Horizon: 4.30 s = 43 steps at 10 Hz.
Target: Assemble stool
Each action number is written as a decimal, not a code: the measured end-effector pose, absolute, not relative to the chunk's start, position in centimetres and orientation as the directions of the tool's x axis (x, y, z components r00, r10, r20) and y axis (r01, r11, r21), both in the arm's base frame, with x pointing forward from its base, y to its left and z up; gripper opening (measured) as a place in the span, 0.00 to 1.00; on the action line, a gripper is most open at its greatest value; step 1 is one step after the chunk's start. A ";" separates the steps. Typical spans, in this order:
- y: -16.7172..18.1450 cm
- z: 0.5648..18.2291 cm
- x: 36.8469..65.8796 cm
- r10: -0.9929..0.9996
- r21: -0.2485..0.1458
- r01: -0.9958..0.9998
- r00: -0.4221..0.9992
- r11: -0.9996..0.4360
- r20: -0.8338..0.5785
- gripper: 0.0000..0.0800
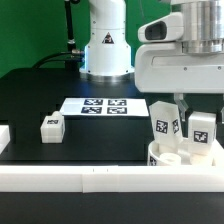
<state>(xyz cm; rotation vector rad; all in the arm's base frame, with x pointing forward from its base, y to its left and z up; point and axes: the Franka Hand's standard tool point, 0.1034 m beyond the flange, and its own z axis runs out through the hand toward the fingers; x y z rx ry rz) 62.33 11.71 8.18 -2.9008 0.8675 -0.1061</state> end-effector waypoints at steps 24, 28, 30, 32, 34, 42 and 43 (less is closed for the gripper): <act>11.6 10.2 62.4 0.228 -0.057 0.236 0.967 -0.970 0.114 0.81; 11.2 9.9 62.6 0.724 0.070 0.721 0.683 -0.689 0.095 0.81; 11.0 9.3 62.6 0.885 0.106 0.879 0.463 -0.465 0.047 0.81; 10.8 9.0 62.5 0.969 0.125 0.962 0.247 -0.245 -0.006 0.81; 10.7 8.8 62.5 0.992 0.126 0.985 0.124 -0.119 -0.037 0.81; 10.5 8.3 62.3 0.973 0.122 0.967 0.230 -0.225 -0.032 0.42; 10.5 8.2 62.0 0.925 0.111 0.920 0.379 -0.375 -0.020 0.42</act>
Offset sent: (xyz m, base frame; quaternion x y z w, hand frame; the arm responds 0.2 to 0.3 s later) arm -0.0041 -0.0026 -0.0008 -0.0034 0.0045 0.3596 0.9331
